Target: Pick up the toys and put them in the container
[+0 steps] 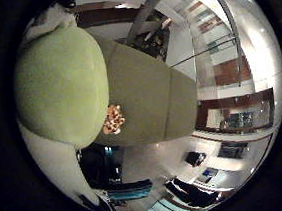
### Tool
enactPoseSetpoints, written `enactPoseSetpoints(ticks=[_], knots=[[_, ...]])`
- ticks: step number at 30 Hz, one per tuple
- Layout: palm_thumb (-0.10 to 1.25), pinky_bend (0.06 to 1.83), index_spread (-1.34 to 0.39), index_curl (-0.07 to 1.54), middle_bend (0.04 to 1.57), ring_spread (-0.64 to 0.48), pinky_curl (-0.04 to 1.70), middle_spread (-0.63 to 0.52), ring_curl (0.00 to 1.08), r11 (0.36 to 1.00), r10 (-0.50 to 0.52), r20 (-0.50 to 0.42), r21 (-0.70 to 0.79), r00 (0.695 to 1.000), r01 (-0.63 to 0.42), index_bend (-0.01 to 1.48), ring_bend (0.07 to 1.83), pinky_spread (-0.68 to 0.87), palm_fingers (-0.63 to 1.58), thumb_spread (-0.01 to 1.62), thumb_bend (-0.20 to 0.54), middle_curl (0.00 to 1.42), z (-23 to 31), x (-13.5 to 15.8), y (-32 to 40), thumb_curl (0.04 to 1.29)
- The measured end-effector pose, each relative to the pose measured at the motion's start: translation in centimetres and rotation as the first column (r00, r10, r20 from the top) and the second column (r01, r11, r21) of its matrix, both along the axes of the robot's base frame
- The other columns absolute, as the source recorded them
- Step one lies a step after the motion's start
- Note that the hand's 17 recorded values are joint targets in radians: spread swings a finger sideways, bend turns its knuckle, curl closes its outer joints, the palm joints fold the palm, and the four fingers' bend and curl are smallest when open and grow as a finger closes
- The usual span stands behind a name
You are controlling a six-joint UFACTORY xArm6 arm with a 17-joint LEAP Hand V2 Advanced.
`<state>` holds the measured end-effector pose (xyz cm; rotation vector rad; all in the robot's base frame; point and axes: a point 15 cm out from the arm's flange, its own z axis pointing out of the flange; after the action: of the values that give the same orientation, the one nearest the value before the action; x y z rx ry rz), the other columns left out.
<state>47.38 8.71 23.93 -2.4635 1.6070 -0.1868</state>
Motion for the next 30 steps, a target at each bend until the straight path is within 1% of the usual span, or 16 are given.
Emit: enactPoseSetpoints(ticks=[3,9,12,15,18,19,20,23,24,26,29,30], knots=[[1.03,1.39,-0.19,0.69,1.35,-0.17,0.75,-0.11,0.59,0.999,0.043,0.040,0.017,0.998,-0.044,1.20,1.46,-0.18,1.21,1.03,-0.013,0.62,-0.5,-0.2,4.6,0.69],[1.03,1.37,-0.19,0.69,1.35,-0.17,0.77,-0.11,0.59,0.993,0.092,0.140,0.061,0.986,-0.102,1.20,1.46,-0.18,1.21,1.02,-0.011,0.62,-2.0,-0.2,11.0,0.70],[1.03,1.37,-0.19,0.69,1.35,-0.17,0.78,-0.11,0.59,0.990,0.114,0.131,0.070,0.985,-0.124,1.20,1.46,-0.18,1.21,1.02,-0.013,0.62,-4.5,-0.5,13.5,0.70],[1.03,1.36,-0.19,0.69,1.35,-0.17,0.78,-0.11,0.59,0.988,0.119,0.148,0.079,0.982,-0.132,1.19,1.46,-0.19,1.20,1.02,-0.016,0.62,-6.0,0.1,14.9,0.70],[0.97,1.35,-0.20,0.69,1.34,-0.17,0.77,-0.11,0.58,0.986,0.123,0.181,0.086,0.976,-0.140,1.16,1.45,-0.20,1.19,1.01,-0.028,0.61,-6.4,0.7,15.8,0.69],[0.94,1.34,-0.21,0.69,1.32,-0.17,0.76,-0.11,0.58,0.986,0.123,0.194,0.088,0.973,-0.142,1.12,1.44,-0.21,1.16,0.99,-0.036,0.61,-6.4,0.9,15.9,0.69],[0.93,1.34,-0.22,0.68,1.31,-0.17,0.75,-0.11,0.57,0.985,0.124,0.203,0.090,0.971,-0.145,1.09,1.43,-0.22,1.16,0.97,-0.028,0.61,-6.5,1.0,16.0,0.69],[0.89,1.32,-0.25,0.67,1.27,-0.17,0.70,-0.11,0.55,0.984,0.131,0.229,0.092,0.965,-0.155,0.95,1.36,-0.24,1.11,0.90,-0.030,0.59,-6.9,1.3,16.5,0.69],[0.88,1.31,-0.27,0.66,1.22,-0.17,0.69,-0.11,0.54,0.983,0.131,0.237,0.092,0.963,-0.157,0.87,1.35,-0.26,1.07,0.87,-0.033,0.58,-7.0,1.5,16.6,0.68],[0.86,1.28,-0.29,0.65,1.15,-0.18,0.65,-0.12,0.52,0.982,0.139,0.250,0.088,0.958,-0.166,0.76,1.29,-0.29,1.03,0.83,-0.032,0.57,-7.0,1.7,16.6,0.68],[0.85,1.20,-0.27,0.66,1.07,-0.19,0.62,-0.10,0.51,0.981,0.145,0.274,0.087,0.951,-0.174,0.66,1.24,-0.33,0.95,0.82,-0.030,0.55,-6.8,2.1,16.8,0.67],[0.85,1.18,-0.27,0.65,1.04,-0.19,0.61,-0.10,0.51,0.980,0.145,0.286,0.088,0.947,-0.177,0.59,1.25,-0.35,0.90,0.82,-0.029,0.54,-6.6,2.3,16.9,0.67]])
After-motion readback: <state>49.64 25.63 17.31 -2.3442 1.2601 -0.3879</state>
